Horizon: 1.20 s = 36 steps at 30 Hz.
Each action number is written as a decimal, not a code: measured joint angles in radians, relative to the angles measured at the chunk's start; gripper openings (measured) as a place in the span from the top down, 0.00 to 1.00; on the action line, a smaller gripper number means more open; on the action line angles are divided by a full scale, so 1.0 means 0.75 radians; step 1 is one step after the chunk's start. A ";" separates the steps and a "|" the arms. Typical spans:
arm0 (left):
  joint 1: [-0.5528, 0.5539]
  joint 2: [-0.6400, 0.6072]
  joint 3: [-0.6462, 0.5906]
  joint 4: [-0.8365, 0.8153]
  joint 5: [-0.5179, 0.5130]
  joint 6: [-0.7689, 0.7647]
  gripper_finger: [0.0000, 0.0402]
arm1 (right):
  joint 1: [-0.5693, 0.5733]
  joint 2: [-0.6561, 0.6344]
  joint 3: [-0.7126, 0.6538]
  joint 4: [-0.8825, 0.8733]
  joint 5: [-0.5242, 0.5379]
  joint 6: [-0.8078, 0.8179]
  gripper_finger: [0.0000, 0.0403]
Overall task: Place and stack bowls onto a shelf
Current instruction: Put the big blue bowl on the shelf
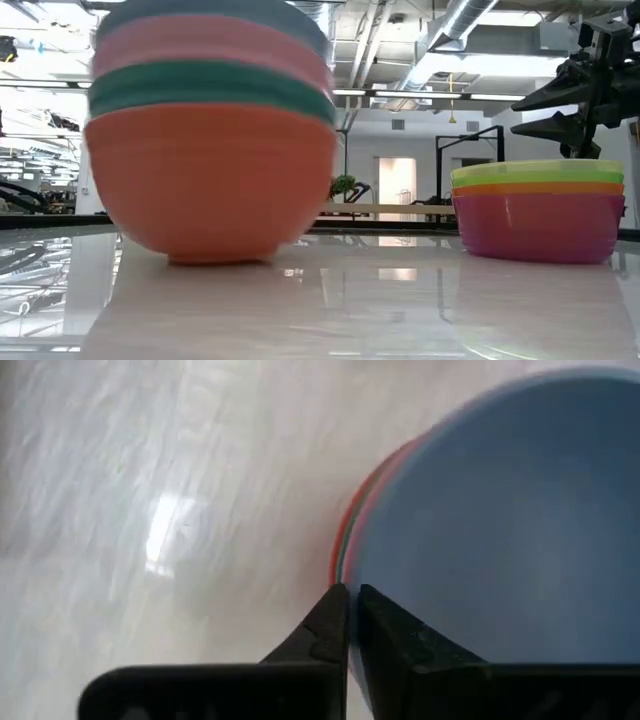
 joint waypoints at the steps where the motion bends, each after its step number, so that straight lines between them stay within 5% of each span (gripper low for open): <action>1: 0.000 0.000 0.000 0.003 0.002 -0.023 1.00 | 0.000 0.000 -0.001 0.000 0.000 0.000 0.57; 12: 0.004 0.000 0.181 -0.090 0.022 -0.120 1.00 | 0.000 0.000 -0.001 -0.001 0.001 -0.017 0.57; 20: 0.038 -0.001 0.372 -0.237 -0.096 -0.187 1.00 | 0.000 0.000 -0.001 -0.001 0.001 -0.023 0.57; 27: 0.134 -0.001 0.521 -0.240 -0.283 -0.263 1.00 | 0.000 0.000 -0.002 -0.001 0.002 -0.024 0.57; 36: 0.384 -0.001 0.658 -0.309 -0.318 -0.123 1.00 | -0.001 0.000 -0.002 -0.001 0.005 -0.024 0.57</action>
